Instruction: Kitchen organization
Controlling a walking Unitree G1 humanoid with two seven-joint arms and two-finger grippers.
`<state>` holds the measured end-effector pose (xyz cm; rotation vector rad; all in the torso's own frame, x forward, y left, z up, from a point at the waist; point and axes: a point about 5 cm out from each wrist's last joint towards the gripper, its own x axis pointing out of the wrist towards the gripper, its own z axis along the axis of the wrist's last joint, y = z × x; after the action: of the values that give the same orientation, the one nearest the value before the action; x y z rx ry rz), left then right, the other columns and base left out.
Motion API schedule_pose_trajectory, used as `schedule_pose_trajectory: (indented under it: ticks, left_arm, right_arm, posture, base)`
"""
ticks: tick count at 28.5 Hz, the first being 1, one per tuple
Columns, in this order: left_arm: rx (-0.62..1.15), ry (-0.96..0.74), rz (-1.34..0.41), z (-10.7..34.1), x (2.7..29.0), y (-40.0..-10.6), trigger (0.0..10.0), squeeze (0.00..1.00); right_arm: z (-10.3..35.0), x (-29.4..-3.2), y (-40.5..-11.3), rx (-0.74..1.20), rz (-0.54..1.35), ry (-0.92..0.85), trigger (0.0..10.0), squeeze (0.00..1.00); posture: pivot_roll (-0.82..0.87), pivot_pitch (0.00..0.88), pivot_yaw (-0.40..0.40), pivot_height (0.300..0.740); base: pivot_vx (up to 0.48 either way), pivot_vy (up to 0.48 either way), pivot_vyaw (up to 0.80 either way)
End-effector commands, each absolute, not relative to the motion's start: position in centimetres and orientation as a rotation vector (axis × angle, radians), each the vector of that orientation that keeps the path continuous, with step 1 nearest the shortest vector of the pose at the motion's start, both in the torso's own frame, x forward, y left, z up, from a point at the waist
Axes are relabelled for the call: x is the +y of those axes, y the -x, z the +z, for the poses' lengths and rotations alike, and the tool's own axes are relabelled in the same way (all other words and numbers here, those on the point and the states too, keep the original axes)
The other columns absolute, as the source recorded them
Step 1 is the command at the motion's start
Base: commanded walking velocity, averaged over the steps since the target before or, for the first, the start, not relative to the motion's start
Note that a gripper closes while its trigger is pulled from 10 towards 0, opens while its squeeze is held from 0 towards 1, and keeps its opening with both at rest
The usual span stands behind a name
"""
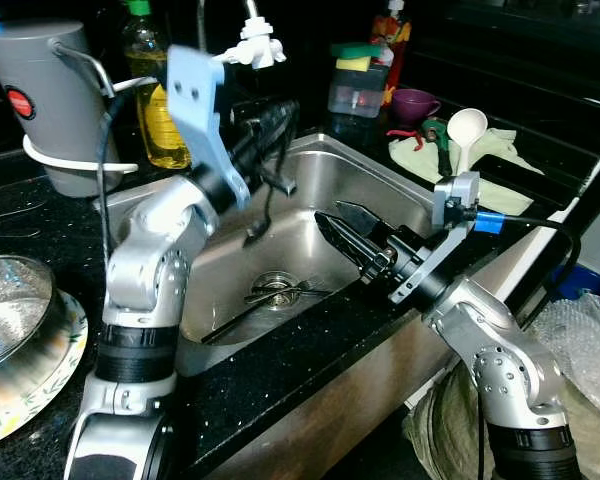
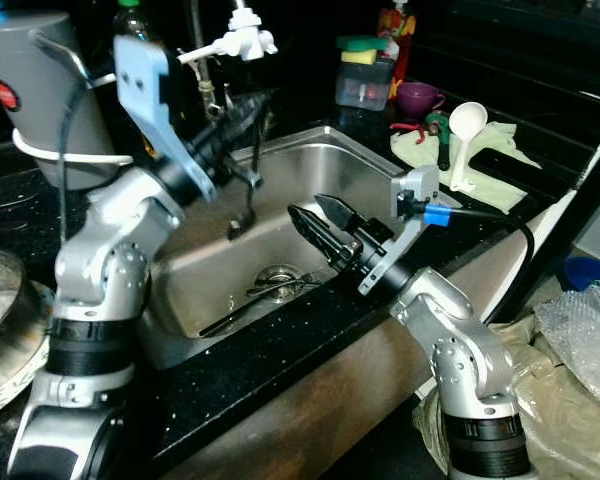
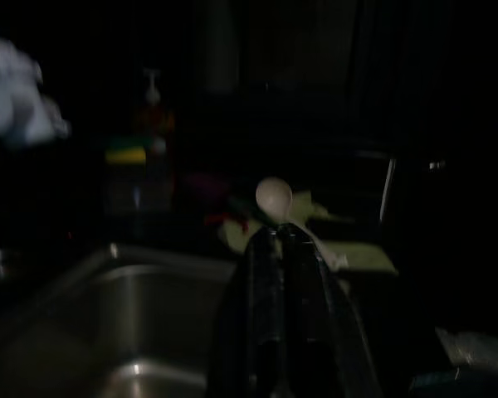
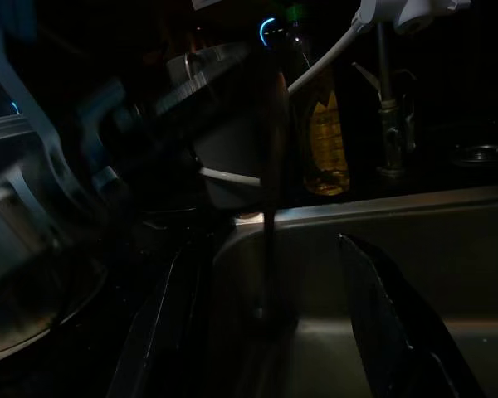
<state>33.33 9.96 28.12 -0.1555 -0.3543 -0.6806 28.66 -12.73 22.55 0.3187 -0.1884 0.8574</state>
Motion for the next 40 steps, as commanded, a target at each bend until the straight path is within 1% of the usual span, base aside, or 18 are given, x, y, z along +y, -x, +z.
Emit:
schedule_pose_trajectory:
  ticks: [1,6,7,8,9,10,11,13,14,15,16,19,23,28,34,37,38,40]
  left_arm:
    - [-0.329,0.148,-0.699,27.2,9.4,-33.2,10.0,1.00]
    - [-0.332,0.147,-0.694,27.1,9.4,-33.2,10.0,1.00]
    - [-0.380,0.079,-0.617,28.2,10.1,-33.2,10.0,1.00]
    - [-0.380,0.079,-0.617,28.2,10.1,-33.2,10.0,1.00]
    - [-0.402,0.039,-0.567,28.8,10.5,-33.2,10.0,1.00]
    - [-0.420,-0.005,-0.522,29.4,10.9,-33.1,10.0,0.14]
    - [-0.432,-0.057,-0.484,29.8,11.2,-33.1,10.0,0.00]
    - [-0.462,-0.210,-0.431,30.5,11.5,-32.6,10.0,0.00]
    - [-0.462,-0.210,-0.431,30.5,11.5,-32.6,10.0,0.00]
    - [-0.475,-0.282,-0.415,30.7,11.6,-32.2,10.0,0.00]
    - [-0.475,-0.282,-0.415,30.7,11.6,-32.2,10.0,0.00]
    - [-0.504,-0.412,-0.408,31.3,11.9,-31.2,10.0,0.00]
    - [-0.501,-0.430,-0.422,32.2,12.7,-30.7,10.0,0.00]
    - [-0.466,-0.585,-0.561,32.5,12.9,-29.8,10.0,0.00]
    - [-0.408,-0.596,-0.674,31.9,12.5,-29.3,10.0,0.00]
    - [-0.328,-0.588,-0.804,31.2,12.5,-28.1,10.0,0.00]
    - [-0.328,-0.588,-0.804,31.2,12.5,-28.1,10.0,0.00]
    - [-0.231,-0.614,-0.903,30.3,12.7,-27.1,10.0,0.00]
  right_arm:
    - [22.4,-12.6,-28.4,-0.183,0.863,-0.293,10.0,0.00]
    - [22.4,-12.7,-28.3,-0.183,0.864,-0.290,10.0,0.00]
    - [22.4,-12.7,-28.3,-0.186,0.864,-0.294,10.0,0.00]
    - [22.4,-12.7,-28.3,-0.186,0.864,-0.294,10.0,0.00]
    - [22.4,-12.6,-28.3,-0.186,0.865,-0.298,10.0,0.00]
    - [22.4,-12.6,-28.3,-0.187,0.866,-0.300,10.0,0.00]
    - [22.4,-12.6,-28.3,-0.192,0.868,-0.309,10.0,0.00]
    - [22.5,-12.6,-28.1,-0.205,0.893,-0.331,10.0,0.00]
    - [22.5,-12.6,-28.1,-0.205,0.893,-0.331,10.0,0.00]
    - [22.4,-12.6,-27.9,-0.206,0.915,-0.322,10.0,0.00]
    - [22.4,-12.6,-27.9,-0.206,0.915,-0.322,10.0,0.00]
    - [22.2,-12.2,-27.4,-0.194,0.972,-0.313,10.0,0.00]
    - [22.0,-11.7,-26.7,-0.171,1.069,-0.320,10.0,0.00]
    - [21.4,-11.2,-25.3,-0.116,1.212,-0.313,10.0,0.00]
    - [21.3,-11.3,-25.2,-0.114,1.219,-0.312,10.0,0.00]
    - [21.3,-11.5,-25.2,-0.118,1.210,-0.311,10.0,0.00]
    - [21.3,-11.5,-25.2,-0.118,1.210,-0.311,10.0,0.00]
    - [21.2,-11.6,-25.2,-0.118,1.208,-0.311,10.0,0.00]
  posture:
    - [-0.09,0.000,-0.027,0.740]
    - [-0.09,0.000,-0.027,0.740]
    - [-0.09,0.000,-0.028,0.740]
    - [-0.09,0.000,-0.028,0.740]
    - [-0.09,0.000,-0.028,0.740]
    - [-0.08,0.000,-0.029,0.740]
    - [-0.08,0.000,-0.030,0.740]
    - [-0.08,0.000,-0.030,0.740]
    - [-0.08,0.000,-0.030,0.740]
    - [-0.08,0.000,-0.032,0.740]
    - [-0.08,0.000,-0.032,0.740]
    - [-0.07,0.000,-0.038,0.740]
    - [-0.06,0.000,-0.043,0.740]
    - [-0.05,0.000,-0.046,0.740]
    - [-0.05,0.000,-0.044,0.740]
    - [-0.05,0.000,-0.043,0.740]
    - [-0.05,0.000,-0.043,0.740]
    - [-0.05,0.000,-0.043,0.740]
  base:
    - [0.000,0.000,0.00]
    - [0.000,0.000,0.00]
    - [0.000,0.000,0.00]
    - [0.000,0.000,0.00]
    - [0.000,0.000,0.00]
    - [0.000,0.000,0.00]
    - [0.000,0.000,0.00]
    - [0.000,0.000,0.00]
    - [0.000,0.000,0.00]
    - [0.000,0.000,0.73]
    - [0.000,0.000,0.73]
    - [0.000,0.000,0.73]
    - [0.000,0.000,0.73]
    - [0.000,0.000,0.74]
    - [0.000,0.000,0.74]
    - [0.000,0.000,0.73]
    - [0.000,0.000,0.74]
    - [0.000,0.000,0.73]
